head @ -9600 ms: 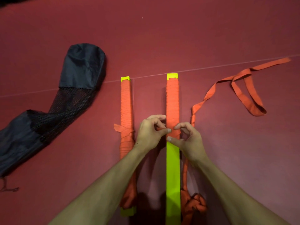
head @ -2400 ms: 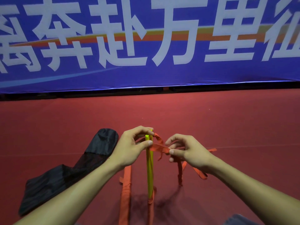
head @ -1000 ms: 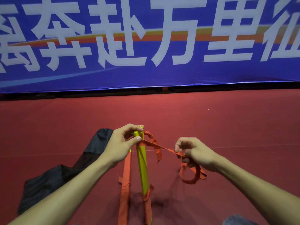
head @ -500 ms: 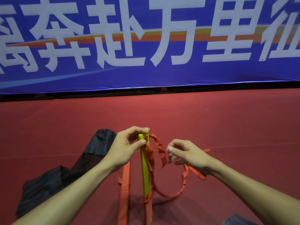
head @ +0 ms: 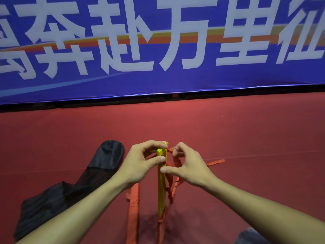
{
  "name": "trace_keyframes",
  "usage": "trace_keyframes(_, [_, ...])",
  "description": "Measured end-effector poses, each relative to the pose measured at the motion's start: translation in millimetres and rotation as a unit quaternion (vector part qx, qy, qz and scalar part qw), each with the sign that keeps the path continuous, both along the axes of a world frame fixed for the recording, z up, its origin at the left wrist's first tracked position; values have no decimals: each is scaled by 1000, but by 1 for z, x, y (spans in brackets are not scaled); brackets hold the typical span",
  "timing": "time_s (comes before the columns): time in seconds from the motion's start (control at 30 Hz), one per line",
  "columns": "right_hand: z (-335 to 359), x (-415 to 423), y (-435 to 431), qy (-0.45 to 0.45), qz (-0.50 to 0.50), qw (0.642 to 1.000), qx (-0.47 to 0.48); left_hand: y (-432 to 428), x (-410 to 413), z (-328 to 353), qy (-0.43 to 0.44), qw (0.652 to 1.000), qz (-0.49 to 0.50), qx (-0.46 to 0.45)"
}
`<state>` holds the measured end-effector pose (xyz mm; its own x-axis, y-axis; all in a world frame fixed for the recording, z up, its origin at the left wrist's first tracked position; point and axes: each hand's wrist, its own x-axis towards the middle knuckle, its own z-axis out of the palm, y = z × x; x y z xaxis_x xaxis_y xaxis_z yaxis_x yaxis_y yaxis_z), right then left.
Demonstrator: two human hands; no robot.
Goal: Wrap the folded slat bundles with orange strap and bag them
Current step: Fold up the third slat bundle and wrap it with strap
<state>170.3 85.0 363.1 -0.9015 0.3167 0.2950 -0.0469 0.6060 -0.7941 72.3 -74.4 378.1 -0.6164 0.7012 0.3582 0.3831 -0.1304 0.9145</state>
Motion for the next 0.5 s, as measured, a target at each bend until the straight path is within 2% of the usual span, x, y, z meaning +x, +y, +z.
trace_keyframes(0.2, [-1,-3,-1,44,-1,999,-2,1,-1,1,14,1000,13,-2])
trace_keyframes(0.5, [-2,-2,12,12,18,999,-25,-1,-6,0,40,998,41,-8])
